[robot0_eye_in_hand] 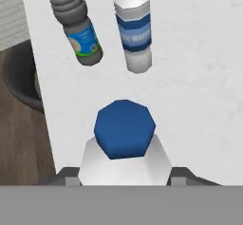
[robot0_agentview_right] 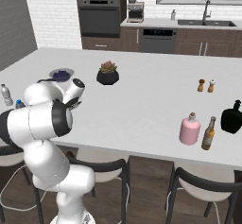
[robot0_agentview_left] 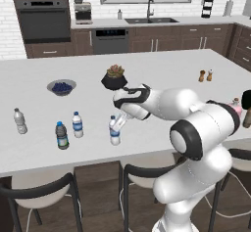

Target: Move the plastic bottles in the middle to the plastics group, and the glass bottles in the middle to the glass group.

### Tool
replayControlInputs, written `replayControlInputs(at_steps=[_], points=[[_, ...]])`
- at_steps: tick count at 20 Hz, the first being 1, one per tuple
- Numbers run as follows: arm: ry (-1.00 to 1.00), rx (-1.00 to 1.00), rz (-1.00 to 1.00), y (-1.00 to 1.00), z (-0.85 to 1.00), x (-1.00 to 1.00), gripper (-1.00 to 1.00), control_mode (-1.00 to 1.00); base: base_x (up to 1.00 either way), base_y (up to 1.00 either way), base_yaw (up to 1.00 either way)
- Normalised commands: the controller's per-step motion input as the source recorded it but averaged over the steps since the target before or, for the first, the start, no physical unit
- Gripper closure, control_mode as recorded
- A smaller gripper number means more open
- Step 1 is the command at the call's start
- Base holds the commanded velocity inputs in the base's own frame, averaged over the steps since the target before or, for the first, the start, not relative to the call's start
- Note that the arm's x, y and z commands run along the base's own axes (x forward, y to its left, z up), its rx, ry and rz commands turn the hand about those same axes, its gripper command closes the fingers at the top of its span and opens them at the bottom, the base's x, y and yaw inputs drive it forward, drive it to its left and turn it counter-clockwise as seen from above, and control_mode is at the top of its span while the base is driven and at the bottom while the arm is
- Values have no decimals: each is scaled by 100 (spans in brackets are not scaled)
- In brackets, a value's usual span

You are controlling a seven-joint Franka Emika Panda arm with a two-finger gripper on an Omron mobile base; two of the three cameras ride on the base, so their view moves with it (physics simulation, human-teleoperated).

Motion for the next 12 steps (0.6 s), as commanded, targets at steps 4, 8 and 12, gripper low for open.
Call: replayControlInputs(at_steps=[4,8,12], points=[[0,3,17,58,1,-2,100,-100,0,0,0],[0,9,10,52,-1,6,100,-100,0,0,0],[0,16,5,50,-7,3,100,-100,0,0,0]])
